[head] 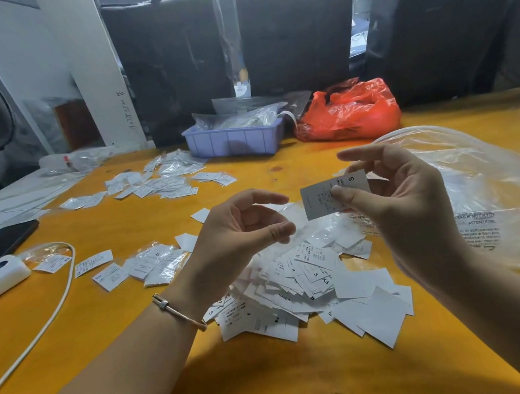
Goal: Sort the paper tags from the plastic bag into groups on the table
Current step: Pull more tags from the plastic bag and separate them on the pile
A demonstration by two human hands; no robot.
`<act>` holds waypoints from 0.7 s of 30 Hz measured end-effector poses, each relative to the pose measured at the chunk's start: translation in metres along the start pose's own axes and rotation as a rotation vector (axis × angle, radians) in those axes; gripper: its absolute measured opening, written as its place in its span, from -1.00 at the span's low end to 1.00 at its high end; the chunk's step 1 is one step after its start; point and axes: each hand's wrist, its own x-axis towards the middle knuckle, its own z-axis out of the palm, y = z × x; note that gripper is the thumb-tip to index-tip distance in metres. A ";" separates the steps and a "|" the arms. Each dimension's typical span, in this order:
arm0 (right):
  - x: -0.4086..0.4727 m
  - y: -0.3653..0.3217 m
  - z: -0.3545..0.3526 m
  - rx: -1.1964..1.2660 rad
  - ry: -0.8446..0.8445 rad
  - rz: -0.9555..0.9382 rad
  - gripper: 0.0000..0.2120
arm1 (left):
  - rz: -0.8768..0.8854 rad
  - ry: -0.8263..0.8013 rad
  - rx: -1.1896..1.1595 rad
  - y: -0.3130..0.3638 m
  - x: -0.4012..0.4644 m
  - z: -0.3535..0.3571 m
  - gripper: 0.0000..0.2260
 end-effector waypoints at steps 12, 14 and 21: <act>-0.002 0.007 0.001 -0.005 0.027 -0.045 -0.71 | 0.011 0.019 0.010 -0.001 0.000 -0.001 -0.65; -0.002 0.009 0.002 -0.003 0.003 -0.046 -0.71 | 0.010 0.027 0.015 -0.001 0.000 -0.001 -0.65; -0.002 0.013 0.000 0.032 -0.064 -0.036 -0.71 | -0.002 0.038 0.007 -0.002 0.001 -0.003 -0.64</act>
